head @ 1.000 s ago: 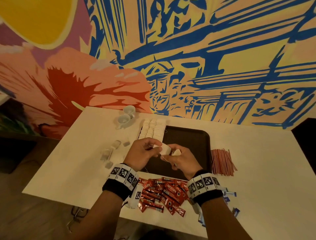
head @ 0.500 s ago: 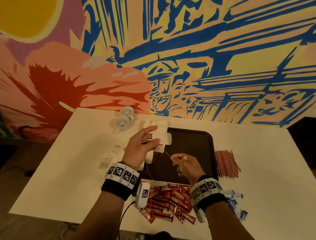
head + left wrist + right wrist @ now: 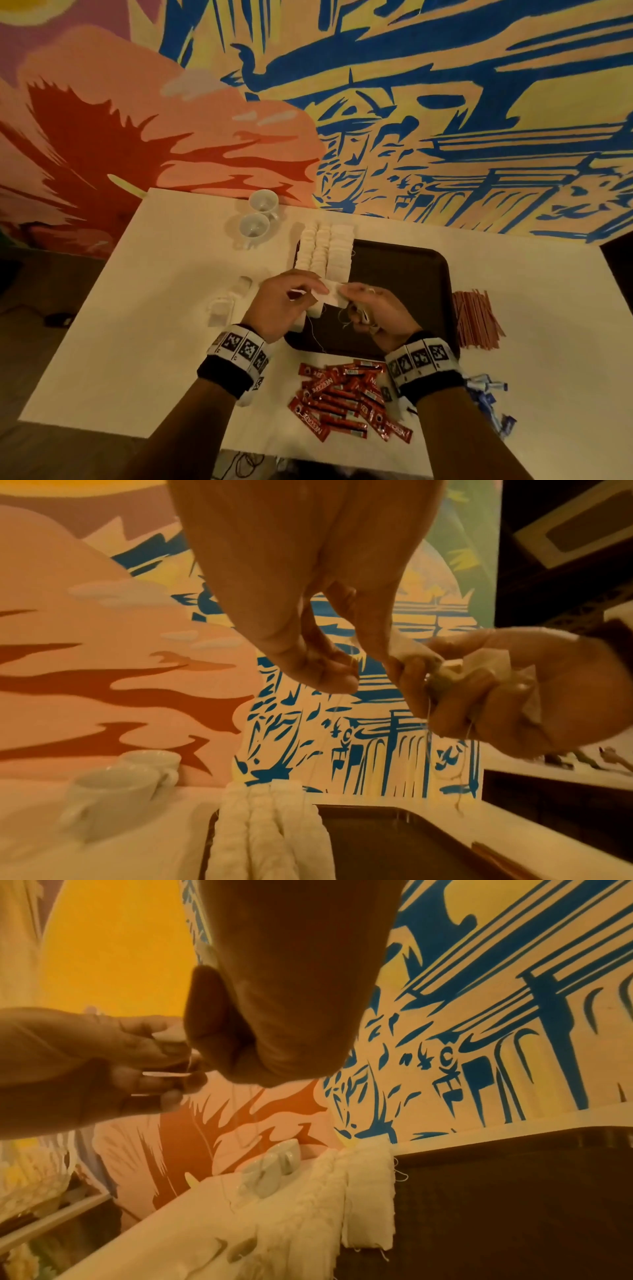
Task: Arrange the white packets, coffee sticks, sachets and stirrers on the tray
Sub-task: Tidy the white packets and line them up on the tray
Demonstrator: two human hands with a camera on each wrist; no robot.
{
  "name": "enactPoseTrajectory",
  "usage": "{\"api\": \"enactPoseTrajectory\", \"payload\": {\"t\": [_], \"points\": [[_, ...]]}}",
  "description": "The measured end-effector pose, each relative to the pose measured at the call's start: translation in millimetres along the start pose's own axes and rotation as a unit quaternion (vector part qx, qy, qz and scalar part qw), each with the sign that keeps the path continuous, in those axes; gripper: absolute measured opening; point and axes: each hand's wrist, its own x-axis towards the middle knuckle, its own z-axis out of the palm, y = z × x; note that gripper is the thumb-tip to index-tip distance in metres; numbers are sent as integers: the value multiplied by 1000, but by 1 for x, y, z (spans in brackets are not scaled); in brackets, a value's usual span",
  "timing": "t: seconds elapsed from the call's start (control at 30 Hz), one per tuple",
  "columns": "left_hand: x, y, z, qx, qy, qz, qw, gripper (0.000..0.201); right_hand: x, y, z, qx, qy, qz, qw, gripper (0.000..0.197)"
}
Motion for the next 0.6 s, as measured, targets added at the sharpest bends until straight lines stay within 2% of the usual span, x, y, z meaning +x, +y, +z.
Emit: {"api": "enactPoseTrajectory", "payload": {"t": [0.17,0.23,0.43,0.6], "points": [[1,-8,-8,-162,7,-54,985,38,13,8,-2,-11,18,-10,1000,22],[4,-12,-8,-175,-1,-75,982,37,19,10,-2,-25,20,-13,999,20],[24,-33,-1,-49,21,-85,995,15,33,19,-5,-78,12,-18,997,16],[42,-48,1,83,-11,-48,995,9,44,31,-21,-85,104,17,991,24]]}}
